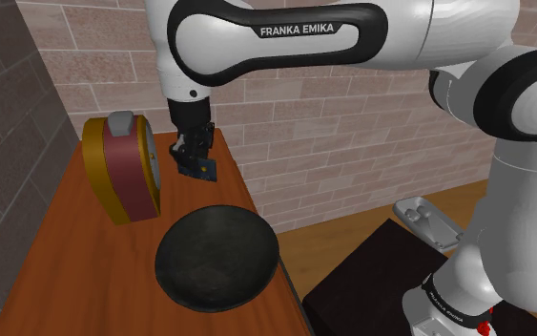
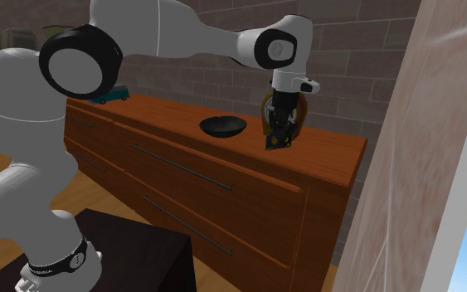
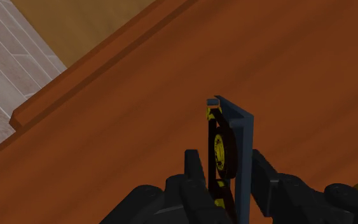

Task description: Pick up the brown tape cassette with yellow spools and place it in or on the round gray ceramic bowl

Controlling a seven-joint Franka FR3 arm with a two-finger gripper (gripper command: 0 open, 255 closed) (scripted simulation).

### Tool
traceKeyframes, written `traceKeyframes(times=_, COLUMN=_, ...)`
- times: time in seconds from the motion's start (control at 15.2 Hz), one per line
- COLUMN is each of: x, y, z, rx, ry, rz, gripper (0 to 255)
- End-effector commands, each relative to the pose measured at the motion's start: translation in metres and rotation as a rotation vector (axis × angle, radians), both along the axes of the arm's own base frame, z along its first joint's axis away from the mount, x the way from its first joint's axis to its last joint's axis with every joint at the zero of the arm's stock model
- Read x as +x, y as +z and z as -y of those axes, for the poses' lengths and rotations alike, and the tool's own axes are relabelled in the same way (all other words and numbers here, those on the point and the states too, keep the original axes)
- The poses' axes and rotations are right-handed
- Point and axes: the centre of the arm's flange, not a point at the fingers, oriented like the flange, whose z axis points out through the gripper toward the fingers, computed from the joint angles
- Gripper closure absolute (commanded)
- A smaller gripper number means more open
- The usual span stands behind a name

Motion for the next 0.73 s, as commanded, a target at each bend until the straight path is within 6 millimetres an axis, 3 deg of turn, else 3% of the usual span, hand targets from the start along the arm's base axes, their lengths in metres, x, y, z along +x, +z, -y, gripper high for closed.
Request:
traceKeyframes(times=0.0, x=0.0, y=0.0, z=0.0, rx=0.0, ry=0.0, rz=0.0, gripper=255)
traceKeyframes(times=0.46, x=0.0, y=0.0, z=0.0, rx=0.0, ry=0.0, rz=0.0, gripper=255)
traceKeyframes(times=0.66, x=0.0, y=0.016, z=0.0, rx=0.0, ry=0.0, rz=0.0, gripper=255)
